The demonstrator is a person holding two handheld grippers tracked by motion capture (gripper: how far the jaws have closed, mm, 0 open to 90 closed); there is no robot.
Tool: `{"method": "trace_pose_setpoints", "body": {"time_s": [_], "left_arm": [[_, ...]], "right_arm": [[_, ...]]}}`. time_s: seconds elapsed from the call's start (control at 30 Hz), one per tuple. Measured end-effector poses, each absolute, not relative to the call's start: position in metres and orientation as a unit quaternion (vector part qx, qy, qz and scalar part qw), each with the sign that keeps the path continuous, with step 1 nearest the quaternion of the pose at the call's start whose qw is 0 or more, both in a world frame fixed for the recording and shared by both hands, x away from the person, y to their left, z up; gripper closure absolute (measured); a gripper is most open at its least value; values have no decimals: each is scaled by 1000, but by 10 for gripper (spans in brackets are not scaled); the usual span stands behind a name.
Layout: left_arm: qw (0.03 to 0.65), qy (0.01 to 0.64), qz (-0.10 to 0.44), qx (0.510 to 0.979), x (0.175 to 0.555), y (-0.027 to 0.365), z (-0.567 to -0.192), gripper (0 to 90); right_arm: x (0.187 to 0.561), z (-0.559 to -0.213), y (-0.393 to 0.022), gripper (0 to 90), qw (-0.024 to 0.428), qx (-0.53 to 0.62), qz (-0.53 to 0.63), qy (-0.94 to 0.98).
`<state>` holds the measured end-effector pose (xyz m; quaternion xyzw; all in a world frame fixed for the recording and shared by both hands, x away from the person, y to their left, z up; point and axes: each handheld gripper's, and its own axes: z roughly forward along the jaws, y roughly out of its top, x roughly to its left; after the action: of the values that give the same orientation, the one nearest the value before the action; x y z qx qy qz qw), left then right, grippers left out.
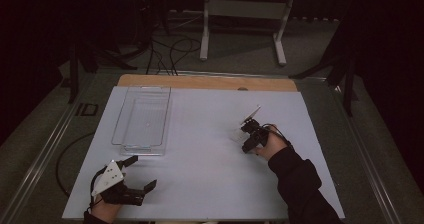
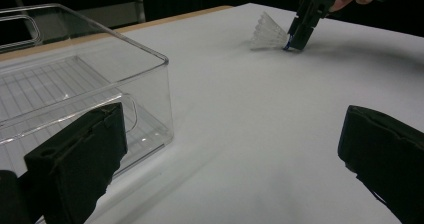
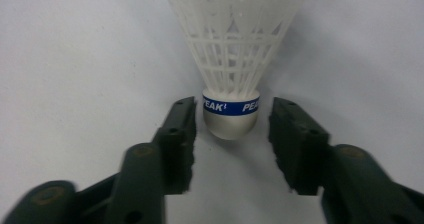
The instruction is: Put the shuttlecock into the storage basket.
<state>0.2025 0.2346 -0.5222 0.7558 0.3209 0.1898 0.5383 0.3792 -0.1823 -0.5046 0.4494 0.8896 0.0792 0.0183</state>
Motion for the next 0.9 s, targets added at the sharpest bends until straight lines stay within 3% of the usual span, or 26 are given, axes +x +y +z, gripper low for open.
{"method": "trace_pose_setpoints", "body": {"time_s": [0.27, 0.9], "left_arm": [[538, 321, 189, 756, 203, 235, -522, 0], [537, 320, 189, 757, 203, 234, -522, 0]], "right_arm": [[382, -510, -180, 648, 12, 446, 68, 892], [378, -497, -186, 664, -18, 385, 66, 920]]}}
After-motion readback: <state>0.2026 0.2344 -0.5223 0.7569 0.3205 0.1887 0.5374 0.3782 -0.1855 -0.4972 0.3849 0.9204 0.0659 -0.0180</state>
